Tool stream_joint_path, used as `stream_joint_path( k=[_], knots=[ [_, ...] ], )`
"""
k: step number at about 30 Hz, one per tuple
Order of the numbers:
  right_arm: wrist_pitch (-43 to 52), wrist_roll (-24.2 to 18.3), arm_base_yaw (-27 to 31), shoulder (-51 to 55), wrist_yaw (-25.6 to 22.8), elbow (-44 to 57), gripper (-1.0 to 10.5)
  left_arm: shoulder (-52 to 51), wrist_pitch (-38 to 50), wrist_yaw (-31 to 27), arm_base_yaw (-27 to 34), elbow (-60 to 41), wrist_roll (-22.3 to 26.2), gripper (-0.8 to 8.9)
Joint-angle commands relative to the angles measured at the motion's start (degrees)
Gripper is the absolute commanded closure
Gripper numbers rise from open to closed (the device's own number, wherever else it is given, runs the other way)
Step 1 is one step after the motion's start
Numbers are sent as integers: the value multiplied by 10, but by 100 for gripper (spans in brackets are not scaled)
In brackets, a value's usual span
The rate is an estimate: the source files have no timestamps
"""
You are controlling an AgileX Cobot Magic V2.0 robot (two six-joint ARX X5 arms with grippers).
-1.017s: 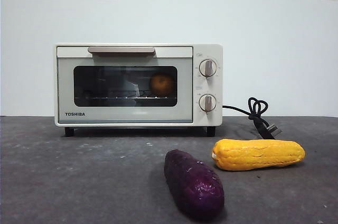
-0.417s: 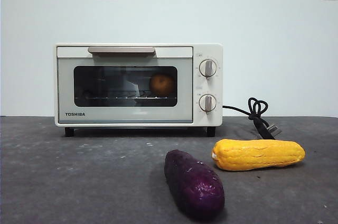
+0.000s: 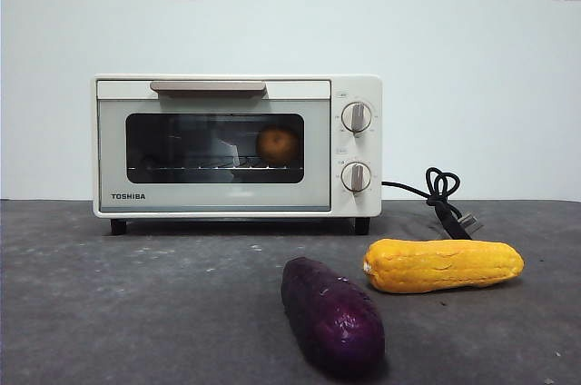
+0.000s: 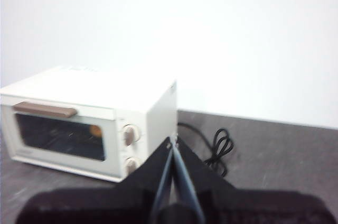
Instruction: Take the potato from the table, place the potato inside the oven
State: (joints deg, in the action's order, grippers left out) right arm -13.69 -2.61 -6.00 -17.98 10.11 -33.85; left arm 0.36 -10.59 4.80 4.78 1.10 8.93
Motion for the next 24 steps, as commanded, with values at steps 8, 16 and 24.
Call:
stream_joint_path(
  k=[8,16,24],
  knots=[
    [137,55,19,131,-19,262,946,-1,-6,-1,2,-5,-3,817],
    [113,88,19,175,-60,328,946,-1,-6,-1,2,-5,-3,817],
    [33,94,19,179,-60,335,946,-1,-6,-1,2,-5,-3,817]
  ],
)
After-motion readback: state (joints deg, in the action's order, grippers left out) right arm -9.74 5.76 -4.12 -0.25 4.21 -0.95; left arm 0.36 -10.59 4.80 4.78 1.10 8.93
